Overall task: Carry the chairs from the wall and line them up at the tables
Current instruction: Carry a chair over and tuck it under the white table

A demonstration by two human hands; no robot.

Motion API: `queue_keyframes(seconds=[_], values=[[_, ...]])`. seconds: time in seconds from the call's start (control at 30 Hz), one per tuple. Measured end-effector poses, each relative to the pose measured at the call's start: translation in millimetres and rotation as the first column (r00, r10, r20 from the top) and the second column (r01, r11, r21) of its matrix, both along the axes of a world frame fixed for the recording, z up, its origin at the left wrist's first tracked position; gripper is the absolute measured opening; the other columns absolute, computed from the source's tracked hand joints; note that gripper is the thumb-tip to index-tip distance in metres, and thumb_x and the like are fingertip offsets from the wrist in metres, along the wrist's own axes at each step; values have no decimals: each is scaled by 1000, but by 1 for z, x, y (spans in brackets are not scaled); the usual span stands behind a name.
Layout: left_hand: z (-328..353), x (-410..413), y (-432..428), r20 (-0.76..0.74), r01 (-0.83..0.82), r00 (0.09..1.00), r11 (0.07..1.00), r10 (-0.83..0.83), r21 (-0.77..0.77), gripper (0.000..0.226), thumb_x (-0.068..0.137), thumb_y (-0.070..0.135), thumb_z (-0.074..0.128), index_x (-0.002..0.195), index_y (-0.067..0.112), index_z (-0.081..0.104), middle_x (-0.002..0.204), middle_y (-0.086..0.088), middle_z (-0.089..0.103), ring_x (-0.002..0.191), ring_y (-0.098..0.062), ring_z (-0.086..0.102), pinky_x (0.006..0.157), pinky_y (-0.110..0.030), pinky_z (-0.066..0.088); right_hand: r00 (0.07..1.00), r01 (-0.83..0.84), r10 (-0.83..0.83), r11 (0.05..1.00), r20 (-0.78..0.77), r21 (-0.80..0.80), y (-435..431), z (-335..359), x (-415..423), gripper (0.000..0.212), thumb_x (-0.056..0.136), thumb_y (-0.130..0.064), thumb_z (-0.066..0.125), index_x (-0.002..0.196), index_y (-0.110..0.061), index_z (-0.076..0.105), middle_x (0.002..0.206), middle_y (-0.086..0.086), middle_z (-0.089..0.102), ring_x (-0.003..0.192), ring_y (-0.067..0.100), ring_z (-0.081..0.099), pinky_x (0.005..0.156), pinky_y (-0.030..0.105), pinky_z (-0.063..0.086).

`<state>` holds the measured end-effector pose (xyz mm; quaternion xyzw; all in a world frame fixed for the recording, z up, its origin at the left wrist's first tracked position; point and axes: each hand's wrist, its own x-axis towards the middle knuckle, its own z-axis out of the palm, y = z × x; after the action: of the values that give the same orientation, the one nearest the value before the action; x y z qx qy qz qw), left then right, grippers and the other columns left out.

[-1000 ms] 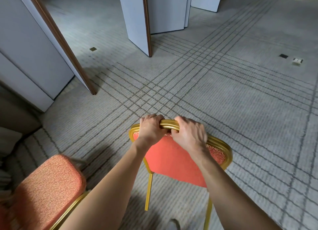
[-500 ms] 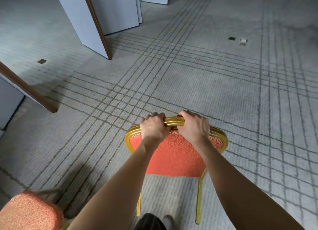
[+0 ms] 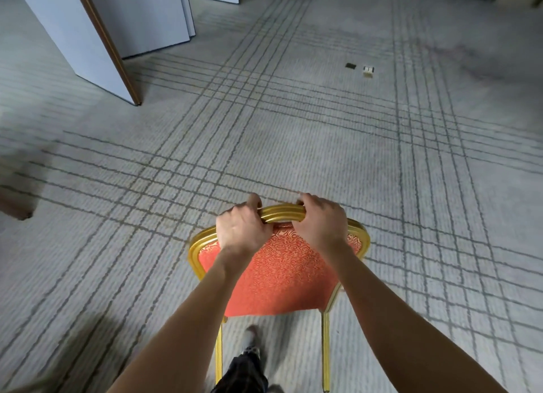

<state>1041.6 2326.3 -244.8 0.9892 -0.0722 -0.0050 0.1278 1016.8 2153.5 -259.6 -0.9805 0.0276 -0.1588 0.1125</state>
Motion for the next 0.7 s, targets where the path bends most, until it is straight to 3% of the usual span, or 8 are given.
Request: queue_keyframes(seconds=[0.13,0.23,0.33,0.4,0.57,0.7], values=[[-6,15,2,50,17,999,1000,-17,1,30,79,44,59,104,29,64,100,3,69,102,-26,64,92,-41,45,981,156,-159,987,-113,-35,9,1,15,21,77,-28,74,72,-23,55,56,-10,51,49,10,48,50,23,34],[-8,28,0,80,25,997,999,-23,-21,33,76,44,61,104,29,71,110,5,62,110,-25,57,102,-45,41,968,237,-239,971,-83,-22,9,4,23,27,76,-23,69,63,-23,45,52,-9,43,46,12,40,50,24,21],[2,35,-2,-37,-4,999,998,2,-63,22,82,39,58,94,25,70,94,7,65,90,-22,64,77,-35,49,972,212,-211,977,-106,-8,5,3,32,31,69,-24,72,64,-24,41,53,-11,39,47,14,36,51,25,20],[10,47,-5,-56,8,998,999,-10,-37,20,83,39,57,90,23,67,83,6,66,74,-22,62,65,-31,43,973,180,-181,983,-143,-24,-2,3,42,33,68,-29,74,66,-25,41,55,-11,38,50,15,38,51,26,24],[8,80,-11,-106,31,994,999,-33,-19,24,81,43,55,95,27,66,85,3,71,83,-29,69,69,-33,47,972,160,-157,987,-174,9,-14,3,72,38,62,-29,76,63,-26,38,49,-12,32,43,14,34,47,21,13],[4,114,-18,-116,-6,993,999,1,-40,23,78,43,58,94,29,68,84,0,72,84,-30,68,73,-34,51,979,137,-132,990,-158,17,-25,-2,109,37,61,-33,75,59,-22,39,45,-8,37,40,15,35,46,21,14]])
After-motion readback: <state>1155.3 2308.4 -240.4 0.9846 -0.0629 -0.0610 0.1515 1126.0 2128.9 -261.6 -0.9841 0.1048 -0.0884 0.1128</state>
